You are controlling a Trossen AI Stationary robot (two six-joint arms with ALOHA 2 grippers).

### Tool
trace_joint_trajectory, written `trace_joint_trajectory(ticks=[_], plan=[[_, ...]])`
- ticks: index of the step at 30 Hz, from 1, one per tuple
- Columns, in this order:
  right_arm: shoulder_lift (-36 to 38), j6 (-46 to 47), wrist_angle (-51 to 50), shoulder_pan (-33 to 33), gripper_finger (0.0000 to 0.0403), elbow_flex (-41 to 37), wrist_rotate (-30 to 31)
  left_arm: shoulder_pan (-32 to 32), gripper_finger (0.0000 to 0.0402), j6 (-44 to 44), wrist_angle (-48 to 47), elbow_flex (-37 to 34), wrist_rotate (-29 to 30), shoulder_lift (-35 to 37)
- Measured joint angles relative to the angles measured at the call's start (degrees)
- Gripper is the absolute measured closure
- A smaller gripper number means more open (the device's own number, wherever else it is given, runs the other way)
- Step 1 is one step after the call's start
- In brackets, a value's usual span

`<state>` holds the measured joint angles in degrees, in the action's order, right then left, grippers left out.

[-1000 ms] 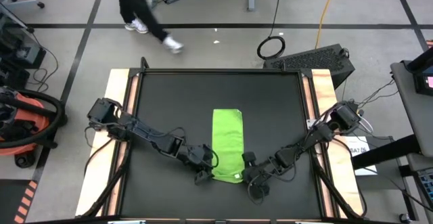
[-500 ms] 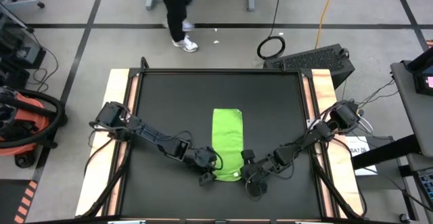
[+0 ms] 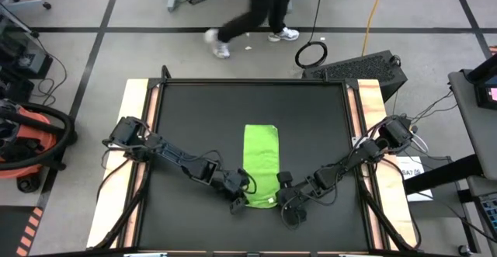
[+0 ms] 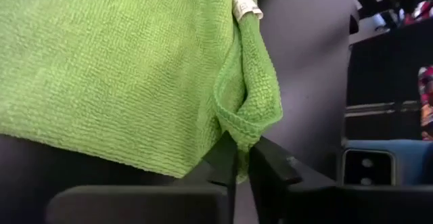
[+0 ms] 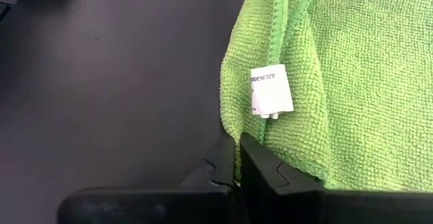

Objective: Roll towel
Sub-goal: Roll the green microfiber towel

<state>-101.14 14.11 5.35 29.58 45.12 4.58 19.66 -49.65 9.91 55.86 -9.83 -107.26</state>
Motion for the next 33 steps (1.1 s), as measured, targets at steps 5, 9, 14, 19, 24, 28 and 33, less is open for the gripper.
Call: trace_joint_trajectory(ticks=[5, 9, 14, 19, 24, 28, 33], plan=[[0.0, 0.2, -0.7, 0.0, 0.0399, 0.0, 0.0, 0.0, 0.0395, -6.0, 0.0, -0.5, -1.5, 0.0], [0.0, 0.2, -1.0, 0.0, 0.0399, 0.0, -0.1, 0.5, 0.0394, -11.8, 0.0, -2.0, -1.9, 0.0], [0.0, 0.2, -1.0, 0.0, 0.0399, 0.0, 0.0, 1.5, 0.0394, -16.2, 0.3, -3.1, -1.3, 0.0], [0.0, 0.2, -1.0, 0.0, 0.0399, 0.0, 0.0, 0.8, 0.0394, -17.4, 0.4, -3.5, -1.4, -0.2], [0.2, 1.0, -1.0, 0.1, 0.0399, 0.0, -1.4, 0.3, 0.0394, -14.9, 0.8, -3.5, -0.8, -0.2], [1.5, 2.4, -0.8, 0.2, 0.0396, 0.0, -3.4, 0.2, 0.0394, -14.3, 1.7, -3.5, -0.8, -0.3], [6.2, 2.3, -1.3, 1.5, 0.035, -0.1, -1.1, -0.5, 0.0394, -12.5, 1.2, -3.7, -1.7, -0.7]])
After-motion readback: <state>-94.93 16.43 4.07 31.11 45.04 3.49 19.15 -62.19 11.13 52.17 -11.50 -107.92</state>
